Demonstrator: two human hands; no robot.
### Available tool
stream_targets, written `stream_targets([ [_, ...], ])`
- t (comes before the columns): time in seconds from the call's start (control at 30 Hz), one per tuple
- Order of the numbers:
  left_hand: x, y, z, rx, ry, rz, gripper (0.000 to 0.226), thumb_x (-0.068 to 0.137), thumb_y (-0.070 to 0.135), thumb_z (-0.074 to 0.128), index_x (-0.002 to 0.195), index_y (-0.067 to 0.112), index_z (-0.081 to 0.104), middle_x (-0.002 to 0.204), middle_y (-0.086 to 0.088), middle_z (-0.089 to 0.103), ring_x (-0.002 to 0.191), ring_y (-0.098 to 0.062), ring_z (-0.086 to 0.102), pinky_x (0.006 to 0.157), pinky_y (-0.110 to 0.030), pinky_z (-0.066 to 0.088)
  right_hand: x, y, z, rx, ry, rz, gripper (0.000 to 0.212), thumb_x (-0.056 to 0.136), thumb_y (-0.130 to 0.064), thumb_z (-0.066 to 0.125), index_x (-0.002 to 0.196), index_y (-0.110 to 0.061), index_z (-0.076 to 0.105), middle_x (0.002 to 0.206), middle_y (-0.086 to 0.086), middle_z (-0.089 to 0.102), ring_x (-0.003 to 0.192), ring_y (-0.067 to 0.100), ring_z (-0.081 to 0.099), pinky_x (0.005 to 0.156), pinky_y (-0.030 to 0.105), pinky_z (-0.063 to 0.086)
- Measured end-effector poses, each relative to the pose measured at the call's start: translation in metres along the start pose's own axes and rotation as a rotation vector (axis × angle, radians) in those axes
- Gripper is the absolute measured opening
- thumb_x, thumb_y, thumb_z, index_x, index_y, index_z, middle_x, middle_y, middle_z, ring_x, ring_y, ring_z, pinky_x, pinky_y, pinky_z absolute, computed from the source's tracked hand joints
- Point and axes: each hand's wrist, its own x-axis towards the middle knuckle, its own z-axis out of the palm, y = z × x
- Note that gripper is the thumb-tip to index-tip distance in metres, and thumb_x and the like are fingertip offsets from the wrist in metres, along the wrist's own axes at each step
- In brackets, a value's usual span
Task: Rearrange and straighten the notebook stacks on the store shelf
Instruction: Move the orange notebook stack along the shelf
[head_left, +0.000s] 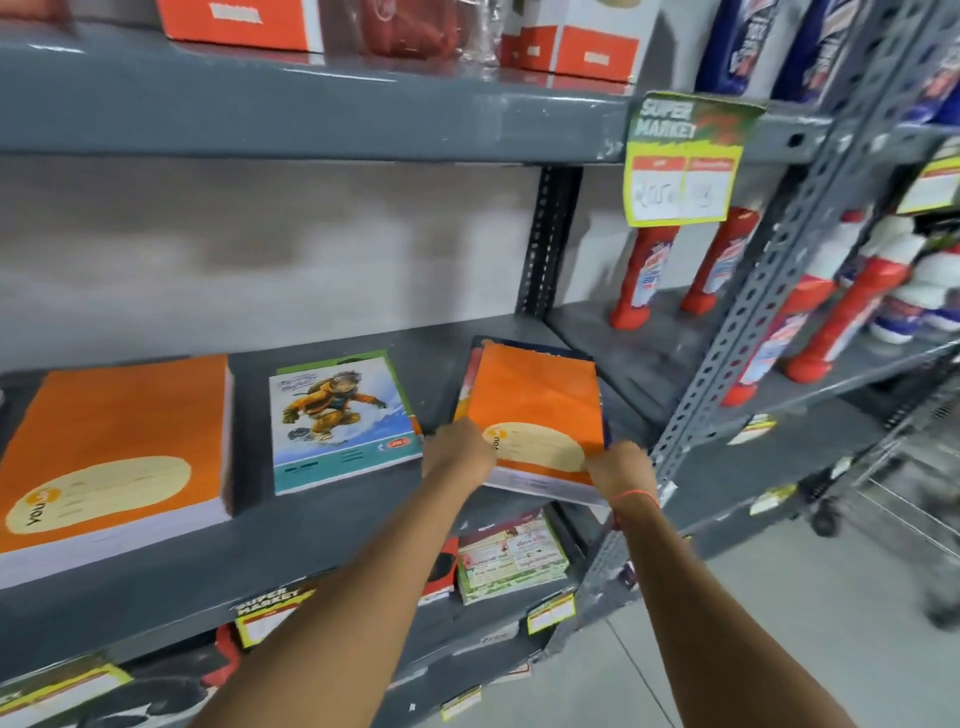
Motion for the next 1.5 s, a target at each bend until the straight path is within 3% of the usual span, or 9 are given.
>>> stream_targets([
  [0.2, 0.005, 0.004, 0.002, -0.387, -0.002, -0.180, 0.019, 0.086, 0.012, 0.053, 0.096, -0.002, 0.061, 0.103, -0.018, 0.067, 0.094, -0.033, 0.064, 0.072, -0.037, 0.048, -0.001, 0.005, -0.015, 0.122, -0.038, 0.024, 0.029, 0.084, -0.001, 0.049, 0.105, 0.014, 0.061, 0.111, 0.029, 0.064, 0.092, 0.037, 0.057, 0.066, 0.029, 0.031],
  [0.37, 0.002, 0.006, 0.003, -0.547, 0.005, -0.199, 0.022, 0.084, 0.005, 0.050, 0.063, 0.009, 0.049, 0.071, -0.007, 0.054, 0.063, -0.020, 0.050, 0.053, -0.028, 0.037, 0.005, 0.007, -0.020, 0.260, -0.057, 0.109, 0.022, 0.079, 0.003, 0.050, 0.097, 0.013, 0.059, 0.061, 0.010, 0.047, 0.075, 0.030, 0.048, 0.065, 0.034, 0.037],
  [0.47, -0.005, 0.012, -0.003, -0.566, 0.018, -0.127, 0.012, 0.084, 0.004, 0.049, 0.078, 0.009, 0.059, 0.081, -0.007, 0.057, 0.077, -0.025, 0.054, 0.065, -0.032, 0.045, 0.005, 0.003, -0.025, 0.334, -0.064, 0.140, 0.004, 0.078, 0.006, 0.045, 0.079, 0.004, 0.048, 0.059, 0.009, 0.040, 0.059, 0.025, 0.041, 0.058, 0.032, 0.038],
  [0.57, -0.007, 0.015, -0.013, -0.671, 0.027, -0.078, 0.023, 0.084, 0.001, 0.053, 0.069, 0.019, 0.055, 0.089, -0.007, 0.058, 0.083, -0.025, 0.056, 0.082, -0.042, 0.053, 0.011, 0.004, -0.030, 0.385, -0.110, 0.113, 0.026, 0.077, 0.009, 0.047, 0.056, -0.003, 0.037, 0.056, 0.007, 0.033, 0.052, 0.021, 0.030, 0.054, 0.029, 0.030],
  [0.7, -0.013, 0.014, -0.034, -0.842, 0.013, -0.068, 0.025, 0.086, -0.001, 0.052, 0.110, 0.002, 0.059, 0.098, -0.007, 0.057, 0.089, -0.021, 0.055, 0.063, -0.029, 0.051, 0.011, -0.005, -0.042, 0.406, -0.183, 0.018, 0.019, 0.080, 0.003, 0.053, 0.066, -0.006, 0.045, 0.063, 0.006, 0.038, 0.074, 0.022, 0.041, 0.058, 0.028, 0.035],
  [0.8, -0.023, 0.004, -0.057, -0.947, 0.053, -0.069, 0.024, 0.087, -0.002, 0.050, 0.108, 0.005, 0.058, 0.098, -0.009, 0.058, 0.090, -0.021, 0.056, 0.064, -0.025, 0.049, 0.014, -0.022, -0.043, 0.602, -0.247, 0.018, 0.032, 0.074, 0.014, 0.054, 0.056, -0.008, 0.040, 0.063, 0.009, 0.038, 0.061, 0.020, 0.038, 0.052, 0.029, 0.031],
  [0.97, -0.045, -0.068, -0.109, -1.023, 0.222, -0.169, 0.027, 0.086, -0.003, 0.052, 0.111, 0.003, 0.059, 0.113, -0.015, 0.064, 0.092, -0.022, 0.059, 0.074, -0.031, 0.053, -0.024, -0.089, -0.005, 0.729, -0.430, -0.134, 0.024, 0.069, 0.017, 0.055, 0.078, -0.006, 0.055, 0.079, 0.014, 0.055, 0.067, 0.023, 0.053, 0.054, 0.027, 0.049],
  [1.23, -0.096, -0.228, -0.171, -1.015, 0.487, -0.359, 0.015, 0.084, -0.006, 0.054, 0.092, 0.003, 0.064, 0.090, -0.009, 0.058, 0.065, -0.015, 0.054, 0.032, -0.011, 0.045, -0.137, -0.190, 0.103, 0.497, -0.571, -0.440, 0.019, 0.064, 0.008, 0.067, 0.064, -0.007, 0.056, 0.076, 0.016, 0.059, 0.071, 0.025, 0.057, 0.067, 0.033, 0.050],
  [1.5, -0.113, -0.307, -0.185, -0.901, 0.512, -0.490, 0.031, 0.084, -0.004, 0.056, 0.060, 0.014, 0.055, 0.096, -0.012, 0.059, 0.091, -0.025, 0.055, 0.073, -0.036, 0.053, -0.194, -0.221, 0.168, 0.311, -0.546, -0.435, 0.029, 0.068, 0.004, 0.068, 0.056, -0.010, 0.045, 0.070, 0.011, 0.057, 0.066, 0.023, 0.056, 0.061, 0.030, 0.050],
])
